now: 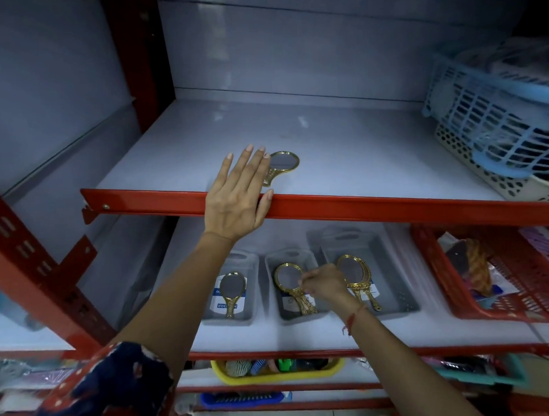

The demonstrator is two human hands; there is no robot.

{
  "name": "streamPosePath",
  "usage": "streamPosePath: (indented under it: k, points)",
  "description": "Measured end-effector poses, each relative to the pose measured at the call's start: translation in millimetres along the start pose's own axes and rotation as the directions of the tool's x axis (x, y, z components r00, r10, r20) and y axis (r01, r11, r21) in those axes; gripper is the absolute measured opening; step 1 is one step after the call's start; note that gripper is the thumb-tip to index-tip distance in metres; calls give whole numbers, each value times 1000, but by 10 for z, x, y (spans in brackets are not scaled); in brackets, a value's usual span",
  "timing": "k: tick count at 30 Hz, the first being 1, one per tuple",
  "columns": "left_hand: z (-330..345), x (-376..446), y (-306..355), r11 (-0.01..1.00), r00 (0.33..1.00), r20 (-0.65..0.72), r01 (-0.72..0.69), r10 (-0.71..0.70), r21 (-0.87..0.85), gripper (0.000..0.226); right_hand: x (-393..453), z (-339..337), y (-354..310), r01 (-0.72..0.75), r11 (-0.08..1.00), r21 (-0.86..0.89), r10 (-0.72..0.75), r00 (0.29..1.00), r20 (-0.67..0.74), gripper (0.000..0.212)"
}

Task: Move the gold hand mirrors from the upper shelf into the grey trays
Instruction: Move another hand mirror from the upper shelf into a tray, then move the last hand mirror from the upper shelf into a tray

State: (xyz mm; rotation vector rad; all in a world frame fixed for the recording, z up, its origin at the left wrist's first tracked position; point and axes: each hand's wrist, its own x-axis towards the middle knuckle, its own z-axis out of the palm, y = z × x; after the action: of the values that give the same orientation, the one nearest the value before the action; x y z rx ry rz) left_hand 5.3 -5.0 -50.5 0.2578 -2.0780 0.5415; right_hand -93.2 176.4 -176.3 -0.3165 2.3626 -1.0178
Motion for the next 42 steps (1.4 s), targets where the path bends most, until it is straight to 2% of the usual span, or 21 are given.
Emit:
streamPosePath:
  k: [5,8,11,14,16,19,27,30,32,35,37,42]
  points:
    - [-99,6,23,998,993,114,41,-36,-48,54,-606,-466,-414,162,979,123,-168,985,39,9]
    - [-175,24,6,996,973,225,61,-46,-61,61,-973,-719,-806,248,938,241,-265,964,37,8]
    - [-262,67,-13,996,954,295,72,-54,-53,68,-1133,-887,-1221,393,889,235,-379,920,-103,12]
    - [-322,59,-112,990,935,332,137,-124,-18,70,-1006,-924,-1612,483,868,115,-447,861,-243,14]
    - [-330,22,-218,983,916,365,182,-168,-3,72,-811,-869,-1852,464,884,-55,-458,839,-292,13]
    - [-328,-17,-294,986,898,413,167,-151,-2,74,-618,-725,-2142,369,891,-266,-437,854,-281,20]
    - [-309,-30,-293,980,892,423,192,-158,-41,73,-269,-492,-2317,268,818,-509,-379,917,-125,44]
    - [-299,-31,-288,980,900,408,192,-154,-54,71,-284,-667,-2311,222,785,-579,-358,924,-131,41]
    - [-299,-33,-289,980,900,408,190,-150,-58,70,-286,-812,-2294,163,768,-619,-295,949,-116,38]
    - [-297,-36,-290,981,898,412,189,-152,-50,71,-270,-980,-2261,92,793,-602,-115,993,1,36]
    - [-303,-35,-286,980,897,415,191,-154,-48,71,-267,-1045,-2235,56,837,-545,-18,997,74,32]
    - [-338,-39,-289,981,892,427,189,-148,-54,72,-330,-1135,-2135,-5,947,-320,58,986,158,27]
